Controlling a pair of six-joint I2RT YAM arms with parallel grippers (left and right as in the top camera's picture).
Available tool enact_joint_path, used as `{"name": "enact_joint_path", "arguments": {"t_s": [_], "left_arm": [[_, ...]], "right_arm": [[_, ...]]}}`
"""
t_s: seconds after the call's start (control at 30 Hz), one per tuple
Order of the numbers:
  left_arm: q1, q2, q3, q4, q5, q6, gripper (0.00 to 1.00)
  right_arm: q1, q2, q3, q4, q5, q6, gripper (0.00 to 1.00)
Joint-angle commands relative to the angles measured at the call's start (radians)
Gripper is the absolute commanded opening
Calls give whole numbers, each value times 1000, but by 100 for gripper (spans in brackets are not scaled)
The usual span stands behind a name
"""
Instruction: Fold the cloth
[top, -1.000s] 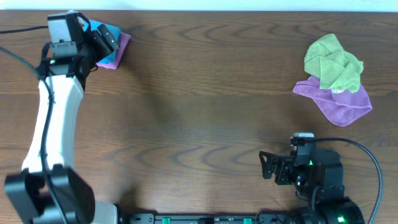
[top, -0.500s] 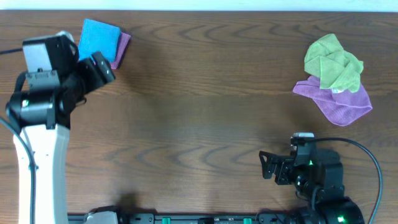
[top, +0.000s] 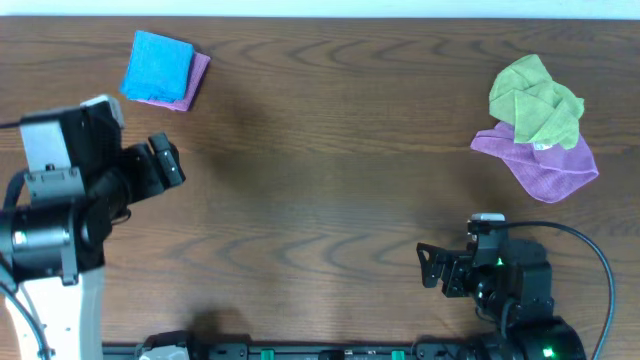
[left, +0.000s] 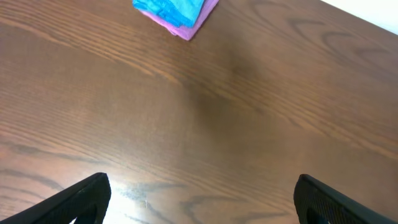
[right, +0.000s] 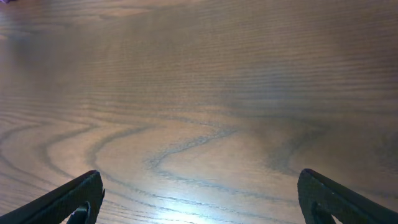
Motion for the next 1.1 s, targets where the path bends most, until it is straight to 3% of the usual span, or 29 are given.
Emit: {"name": "enact_joint_path", "arguments": {"t_s": [0.0,0.27,0.53,0.77,1.07], "left_arm": [[5,-59,-79,28,-3,33,95],[5,-309,-398,221,4,53,95],[5,-560,-706,347,65,149,95],[5,-787,-916,357,64,150,95],[5,-969,-1059,353,45,183,95]], "right_arm": [[-7,-3,-1,0,-8,17,99],[-7,-3,-1,0,-8,17,99],[-7,-3,-1,0,-8,17,99],[-7,-3,-1,0,-8,17,99],[-7,-3,-1,0,-8,17,99]]}}
